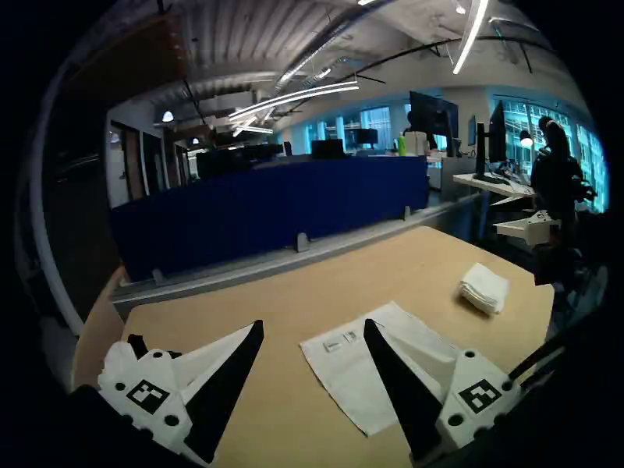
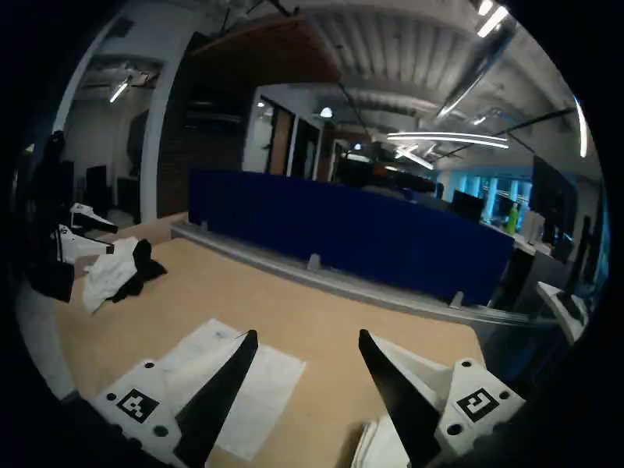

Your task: Fold towel

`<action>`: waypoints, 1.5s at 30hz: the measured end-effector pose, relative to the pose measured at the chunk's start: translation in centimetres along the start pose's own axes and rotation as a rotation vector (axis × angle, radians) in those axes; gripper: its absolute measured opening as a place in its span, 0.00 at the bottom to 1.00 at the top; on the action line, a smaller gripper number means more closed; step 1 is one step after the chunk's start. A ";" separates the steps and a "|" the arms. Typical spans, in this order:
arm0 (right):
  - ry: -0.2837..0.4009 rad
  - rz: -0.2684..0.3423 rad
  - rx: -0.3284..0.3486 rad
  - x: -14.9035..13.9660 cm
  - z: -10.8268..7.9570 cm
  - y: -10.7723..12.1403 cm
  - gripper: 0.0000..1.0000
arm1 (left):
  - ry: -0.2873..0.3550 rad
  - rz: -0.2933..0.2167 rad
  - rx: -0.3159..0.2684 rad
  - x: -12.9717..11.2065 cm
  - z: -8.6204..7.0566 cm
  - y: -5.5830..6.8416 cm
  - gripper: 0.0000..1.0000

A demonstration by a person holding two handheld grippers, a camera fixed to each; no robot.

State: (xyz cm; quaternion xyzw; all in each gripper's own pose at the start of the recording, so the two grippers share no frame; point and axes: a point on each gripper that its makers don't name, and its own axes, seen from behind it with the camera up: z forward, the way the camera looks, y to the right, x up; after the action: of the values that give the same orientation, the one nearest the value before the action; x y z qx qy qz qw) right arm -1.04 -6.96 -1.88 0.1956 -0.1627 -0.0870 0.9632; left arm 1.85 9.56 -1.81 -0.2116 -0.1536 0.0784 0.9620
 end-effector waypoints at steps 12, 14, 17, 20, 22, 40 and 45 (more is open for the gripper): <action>-0.136 -0.070 0.127 -4.3 0.5 -3.8 1.00 | -0.133 0.044 -0.171 -4.4 0.7 4.7 0.95; -0.153 -0.073 0.140 -5.2 0.7 -4.2 1.00 | -0.154 0.047 -0.191 -5.4 0.8 5.4 0.96; -0.186 -0.076 0.155 -7.2 1.2 -4.6 1.00 | -0.190 0.055 -0.211 -7.4 1.1 6.1 0.95; -0.219 -0.081 0.166 -9.3 1.6 -5.1 1.00 | -0.232 0.057 -0.224 -9.8 1.5 6.7 0.95; -0.237 -0.086 0.180 -10.7 1.9 -5.6 1.00 | -0.261 0.058 -0.232 -11.6 1.8 7.1 0.95; -0.445 -0.089 0.272 -24.1 3.8 -9.1 1.00 | -0.507 0.031 -0.313 -24.7 4.8 9.5 0.95; -0.502 -0.085 0.286 -26.9 3.8 -9.5 0.99 | -0.547 0.010 -0.325 -26.2 5.2 9.6 0.95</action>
State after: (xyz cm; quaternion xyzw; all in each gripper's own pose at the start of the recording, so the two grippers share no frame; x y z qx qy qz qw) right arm -28.42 -10.74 -9.95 0.3083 -0.3984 -0.1493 0.8509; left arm -25.34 14.51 -8.29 -0.3342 -0.4162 0.1117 0.8382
